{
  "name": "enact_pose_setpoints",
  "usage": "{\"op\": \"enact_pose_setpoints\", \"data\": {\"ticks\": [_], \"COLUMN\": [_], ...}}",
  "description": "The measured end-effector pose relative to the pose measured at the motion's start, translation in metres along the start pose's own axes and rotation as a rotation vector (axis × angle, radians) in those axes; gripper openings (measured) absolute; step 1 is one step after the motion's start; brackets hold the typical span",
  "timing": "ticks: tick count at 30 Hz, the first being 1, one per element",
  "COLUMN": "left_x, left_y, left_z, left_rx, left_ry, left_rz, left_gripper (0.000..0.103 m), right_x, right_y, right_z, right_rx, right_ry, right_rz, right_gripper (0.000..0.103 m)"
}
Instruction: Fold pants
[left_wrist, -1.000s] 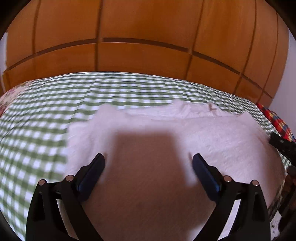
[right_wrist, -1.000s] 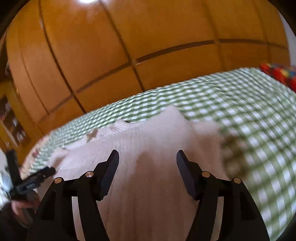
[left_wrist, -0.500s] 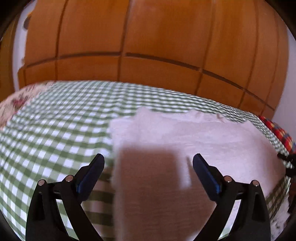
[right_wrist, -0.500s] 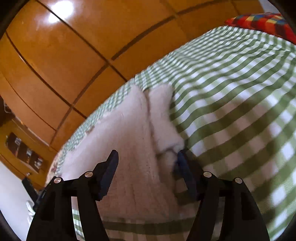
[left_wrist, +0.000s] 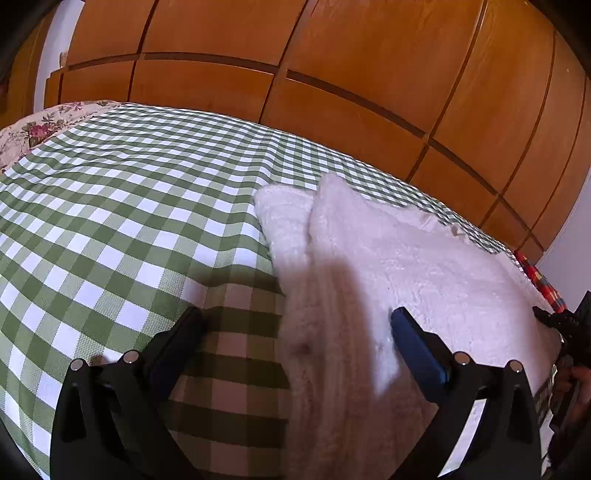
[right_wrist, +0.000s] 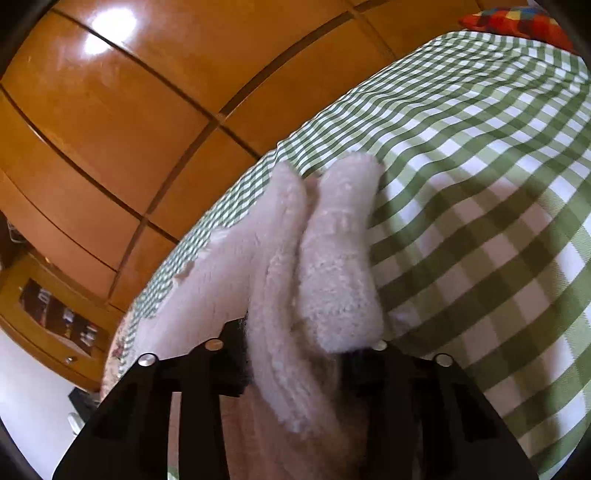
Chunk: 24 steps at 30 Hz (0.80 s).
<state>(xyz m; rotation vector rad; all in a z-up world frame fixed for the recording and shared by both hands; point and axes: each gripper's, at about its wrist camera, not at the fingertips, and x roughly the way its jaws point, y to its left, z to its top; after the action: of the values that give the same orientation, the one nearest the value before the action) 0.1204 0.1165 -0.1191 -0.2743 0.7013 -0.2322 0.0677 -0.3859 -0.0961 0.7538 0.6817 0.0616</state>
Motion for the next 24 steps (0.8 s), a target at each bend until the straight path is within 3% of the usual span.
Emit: {"op": "enact_pose_setpoints", "data": {"ticks": [4,11,24], "left_x": [-0.001,-0.001,-0.001], "left_y": [-0.003,-0.002,-0.002], "left_z": [-0.001,-0.001,-0.002], "left_rx": [0.004,0.007,0.006], "left_ry": [-0.001,-0.002,-0.009], "left_rz": [0.003,0.004,-0.002], "left_gripper": [0.101,0.101,0.101], "right_x": [-0.001,-0.018,-0.026], "right_y": [0.002,0.022,0.146], "right_z": [0.003,0.011,0.019], "right_rx": [0.06,0.108,-0.054], "right_ry": [0.011,0.005,0.012], "right_rz": [-0.004,0.03,0.124], "right_gripper": [0.025,0.024,0.024]}}
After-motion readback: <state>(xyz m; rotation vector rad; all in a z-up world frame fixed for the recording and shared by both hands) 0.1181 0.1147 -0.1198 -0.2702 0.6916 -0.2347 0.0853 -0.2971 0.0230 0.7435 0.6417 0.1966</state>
